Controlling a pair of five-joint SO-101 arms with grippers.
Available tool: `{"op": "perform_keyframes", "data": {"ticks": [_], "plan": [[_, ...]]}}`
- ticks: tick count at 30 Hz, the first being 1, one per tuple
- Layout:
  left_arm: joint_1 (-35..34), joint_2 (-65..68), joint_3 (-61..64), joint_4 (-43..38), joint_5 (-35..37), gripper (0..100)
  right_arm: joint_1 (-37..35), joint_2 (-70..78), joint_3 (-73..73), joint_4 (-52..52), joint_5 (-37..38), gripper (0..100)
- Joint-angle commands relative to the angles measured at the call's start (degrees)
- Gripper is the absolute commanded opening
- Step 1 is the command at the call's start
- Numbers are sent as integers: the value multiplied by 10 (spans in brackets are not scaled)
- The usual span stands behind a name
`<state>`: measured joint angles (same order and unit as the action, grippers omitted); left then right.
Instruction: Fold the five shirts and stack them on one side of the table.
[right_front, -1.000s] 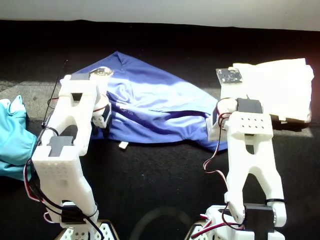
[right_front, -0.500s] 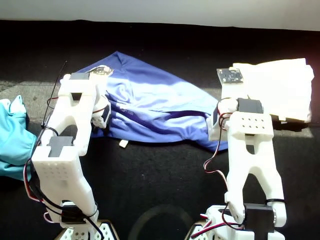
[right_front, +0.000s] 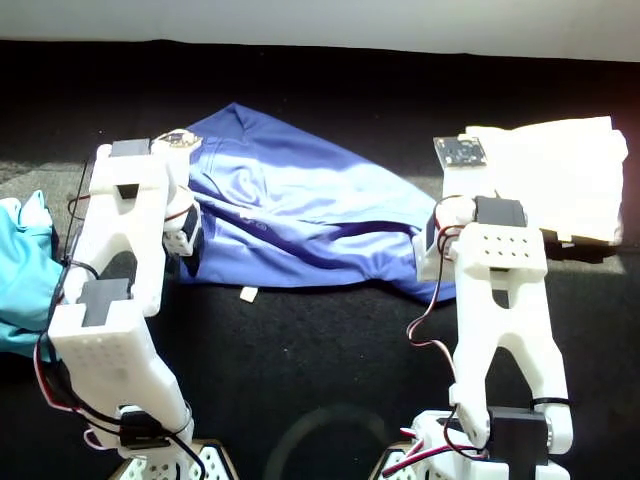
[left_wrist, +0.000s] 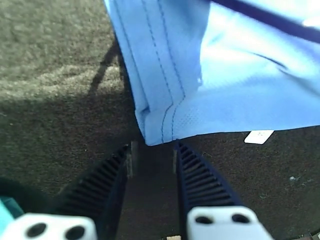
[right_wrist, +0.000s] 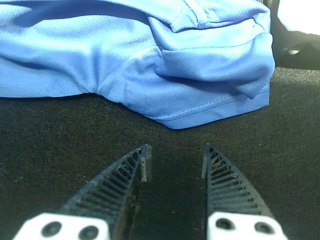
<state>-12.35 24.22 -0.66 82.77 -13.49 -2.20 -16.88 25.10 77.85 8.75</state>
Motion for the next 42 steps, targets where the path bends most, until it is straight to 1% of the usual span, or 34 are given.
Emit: {"op": "perform_keyframes", "data": {"ticks": [1, 8, 13, 22, 24, 26, 27, 29, 30, 31, 33, 37, 39, 42], "plan": [[0, 28, -20, -23, 4, 134, 2, -8, -29, -1, -2, 171], [8, 78, -22, -35, 22, 136, 2, -7, -25, -1, -2, 171], [12, 76, -23, -35, 24, 216, 2, -7, -25, -1, -2, 171], [13, 81, -22, -35, 25, 203, 2, -7, -25, -1, -1, 171], [24, 82, -22, -41, 25, 203, 2, -7, -25, -2, -1, 171], [38, 80, -22, -43, 25, 175, 2, -7, -25, -2, -1, 171], [46, 78, -22, -43, 25, 134, 2, -7, -25, -2, -1, 171], [62, 76, -27, -43, 25, 10, 2, -7, -25, -2, -1, 171], [65, 76, -35, -40, 25, 8, 3, -8, -25, -1, -1, 171], [68, 76, -41, -39, 32, 26, 4, -8, -25, 0, -1, 170], [67, 76, -58, -35, 46, 5, 5, -11, -25, 2, -1, 170], [68, 76, -108, 25, 48, 10, 4, -78, 9, -9, -1, 170], [67, 76, -135, 58, 48, 10, 5, -134, 64, -45, 17, 170], [66, 76, -167, 101, 49, 10, 11, -194, 178, -139, 33, 170]]}}
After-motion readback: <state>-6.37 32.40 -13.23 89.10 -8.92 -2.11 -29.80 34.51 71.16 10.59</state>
